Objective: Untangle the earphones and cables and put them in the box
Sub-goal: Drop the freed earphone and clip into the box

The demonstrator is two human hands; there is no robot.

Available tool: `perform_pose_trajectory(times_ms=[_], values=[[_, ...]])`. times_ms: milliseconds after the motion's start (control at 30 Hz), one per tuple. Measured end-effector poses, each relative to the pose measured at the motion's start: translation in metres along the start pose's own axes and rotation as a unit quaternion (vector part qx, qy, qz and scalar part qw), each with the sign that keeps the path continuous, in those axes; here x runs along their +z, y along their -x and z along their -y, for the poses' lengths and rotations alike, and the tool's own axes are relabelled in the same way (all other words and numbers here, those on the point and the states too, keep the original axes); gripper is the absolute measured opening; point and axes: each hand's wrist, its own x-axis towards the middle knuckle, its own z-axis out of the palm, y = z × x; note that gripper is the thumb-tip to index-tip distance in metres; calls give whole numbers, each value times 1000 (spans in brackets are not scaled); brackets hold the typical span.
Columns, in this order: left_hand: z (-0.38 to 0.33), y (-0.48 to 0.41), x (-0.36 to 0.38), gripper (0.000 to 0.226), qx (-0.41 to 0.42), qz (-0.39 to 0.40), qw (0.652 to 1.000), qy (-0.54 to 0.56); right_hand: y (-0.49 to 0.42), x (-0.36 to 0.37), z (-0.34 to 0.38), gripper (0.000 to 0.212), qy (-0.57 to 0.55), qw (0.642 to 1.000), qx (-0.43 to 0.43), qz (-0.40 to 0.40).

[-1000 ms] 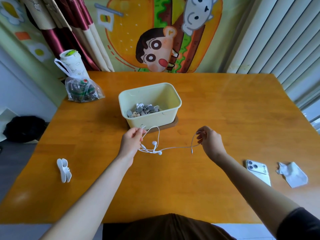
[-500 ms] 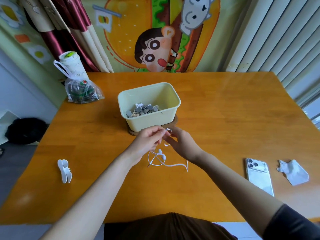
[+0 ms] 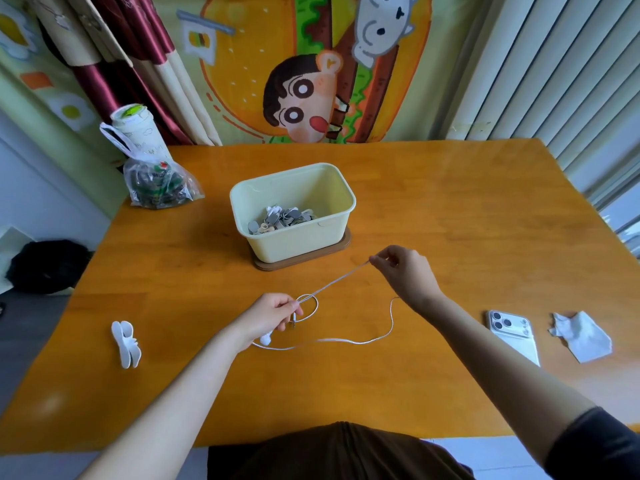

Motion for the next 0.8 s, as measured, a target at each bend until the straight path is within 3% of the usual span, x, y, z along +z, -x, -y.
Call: perform_pose_trajectory(times_ms=[67,133,233,367,467,600,800], values=[[-4,0,5,25,-4,-14,993,118,4,3,-2,19,43,999,-19,-16],[-14,-1,8,23,-12,-29,967,253,11,11,1,33,55,996,-66,-8],[-28,-2,14,21,-4,-28,951,307,29,27,14,43,-6,992,-125,35],[-39,0,20,21,38,5,973,226,37,44,27,62,-18,978,-200,58],[-40,2,19,22,57,12,985,162,31,43,29,39,-20,975,-208,70],[-38,4,11,24,60,-8,990,126,29,38,20,10,-25,975,-149,161],[-1,-6,-13,25,5,-123,992,29,19,19,-4,15,-54,985,-38,160]])
